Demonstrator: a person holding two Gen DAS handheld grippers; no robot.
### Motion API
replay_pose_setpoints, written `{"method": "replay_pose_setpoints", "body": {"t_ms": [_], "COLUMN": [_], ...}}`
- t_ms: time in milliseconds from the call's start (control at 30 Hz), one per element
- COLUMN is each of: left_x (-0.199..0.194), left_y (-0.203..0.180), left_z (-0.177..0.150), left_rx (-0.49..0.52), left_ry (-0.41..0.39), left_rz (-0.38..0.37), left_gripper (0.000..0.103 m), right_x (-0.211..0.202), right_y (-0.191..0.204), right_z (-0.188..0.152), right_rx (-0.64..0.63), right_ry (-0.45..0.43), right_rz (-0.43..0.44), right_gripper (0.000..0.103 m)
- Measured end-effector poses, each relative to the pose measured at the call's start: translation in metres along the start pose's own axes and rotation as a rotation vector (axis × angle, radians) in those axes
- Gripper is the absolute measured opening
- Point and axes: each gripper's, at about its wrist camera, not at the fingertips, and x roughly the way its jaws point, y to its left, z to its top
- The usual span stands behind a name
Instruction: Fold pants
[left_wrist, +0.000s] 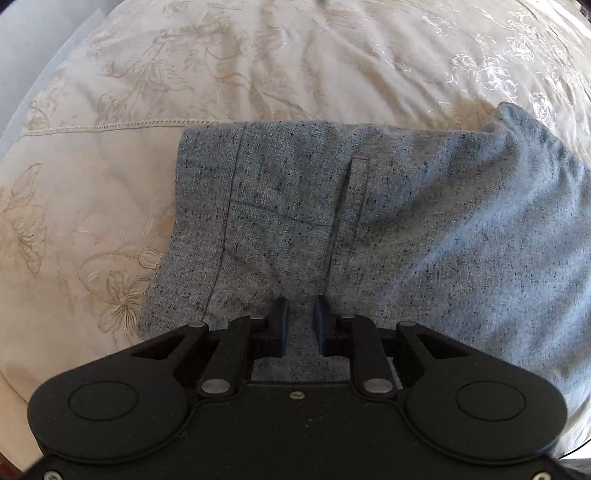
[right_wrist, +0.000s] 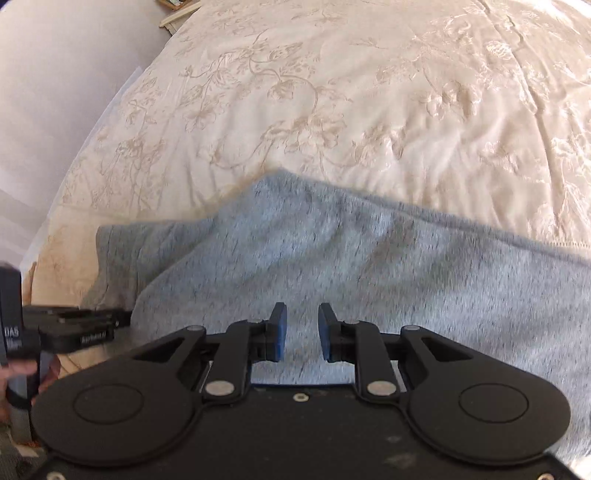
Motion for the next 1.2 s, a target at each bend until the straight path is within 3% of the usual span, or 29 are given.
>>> {"method": "replay_pose_setpoints", "body": {"t_ms": [200, 300, 400, 633, 733, 900, 1000, 1200], "left_x": [-0.001, 0.001, 0.001, -0.001, -0.002, 0.0, 0.0, 0.0], "left_y": [0.017, 0.027, 0.027, 0.018, 0.016, 0.018, 0.02, 0.021], "left_z": [-0.002, -0.003, -0.002, -0.001, -0.002, 0.0, 0.0, 0.0], "left_rx": [-0.081, -0.132, -0.122, -0.115, -0.108, -0.117, -0.121, -0.132], "left_ry": [0.023, 0.037, 0.044, 0.013, 0.01, 0.012, 0.012, 0.009], "left_rz": [-0.047, -0.078, -0.079, -0.065, -0.06, -0.072, -0.078, -0.087], "left_gripper": [0.027, 0.027, 0.027, 0.027, 0.027, 0.027, 0.027, 0.027], "right_x": [0.03, 0.053, 0.079, 0.121, 0.124, 0.112, 0.12, 0.128], "right_y": [0.001, 0.002, 0.008, 0.022, 0.024, 0.016, 0.01, 0.009], "right_z": [0.082, 0.112, 0.133, 0.143, 0.14, 0.147, 0.155, 0.149], "right_rx": [0.047, 0.091, 0.119, 0.061, 0.057, 0.107, 0.146, 0.099], "right_ry": [-0.007, 0.02, 0.068, 0.18, 0.21, 0.141, 0.171, 0.23], "right_rz": [0.029, 0.05, 0.072, 0.02, 0.039, 0.06, 0.074, 0.056], "right_gripper": [0.023, 0.023, 0.023, 0.023, 0.023, 0.024, 0.025, 0.026]}}
